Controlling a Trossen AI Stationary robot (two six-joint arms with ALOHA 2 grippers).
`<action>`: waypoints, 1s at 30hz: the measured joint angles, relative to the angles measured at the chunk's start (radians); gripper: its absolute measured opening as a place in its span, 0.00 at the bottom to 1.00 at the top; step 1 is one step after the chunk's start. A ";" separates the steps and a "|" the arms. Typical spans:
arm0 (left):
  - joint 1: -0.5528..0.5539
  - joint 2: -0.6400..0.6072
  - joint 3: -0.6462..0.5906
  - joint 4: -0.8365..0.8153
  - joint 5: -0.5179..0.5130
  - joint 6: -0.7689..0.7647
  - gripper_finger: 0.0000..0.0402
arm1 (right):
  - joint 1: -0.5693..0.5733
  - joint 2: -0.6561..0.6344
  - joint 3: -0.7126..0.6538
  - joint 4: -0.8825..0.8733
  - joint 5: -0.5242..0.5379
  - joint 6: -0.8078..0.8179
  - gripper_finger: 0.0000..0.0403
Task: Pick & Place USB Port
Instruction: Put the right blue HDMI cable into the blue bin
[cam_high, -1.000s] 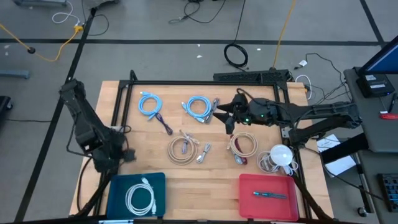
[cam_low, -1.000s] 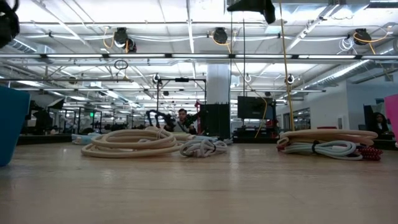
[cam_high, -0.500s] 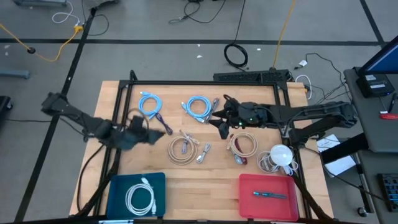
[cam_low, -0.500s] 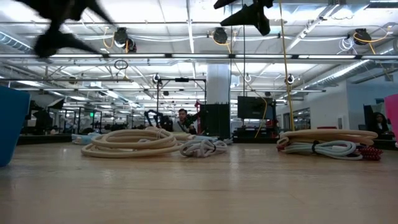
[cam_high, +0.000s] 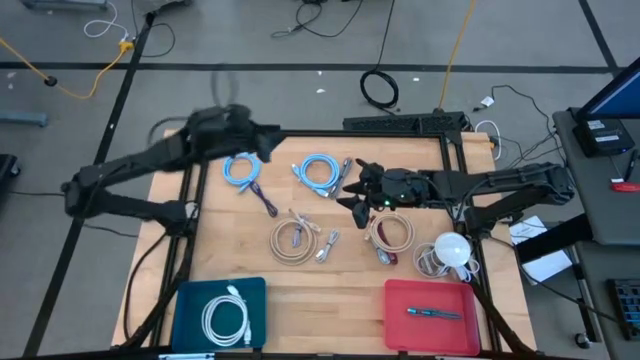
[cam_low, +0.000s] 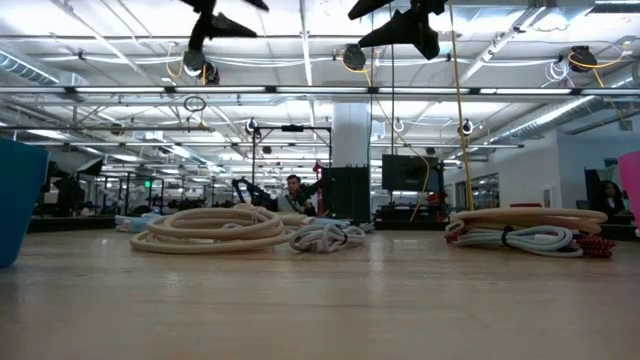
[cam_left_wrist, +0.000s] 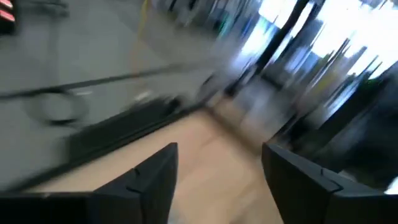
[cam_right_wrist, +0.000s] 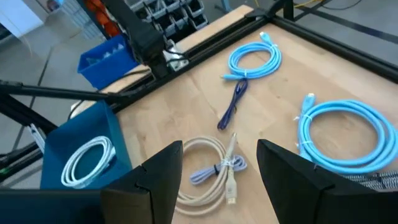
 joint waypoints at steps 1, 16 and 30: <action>0.000 0.047 0.068 -0.109 -0.010 0.082 0.55 | 0.002 0.000 0.000 -0.007 0.000 0.000 0.49; -0.166 0.558 0.284 -0.618 -0.124 0.820 0.46 | -0.001 0.016 0.000 -0.254 0.105 0.015 0.49; -0.115 0.892 0.495 -0.607 -0.185 0.986 0.46 | 0.061 0.017 0.000 -0.231 0.113 0.076 0.49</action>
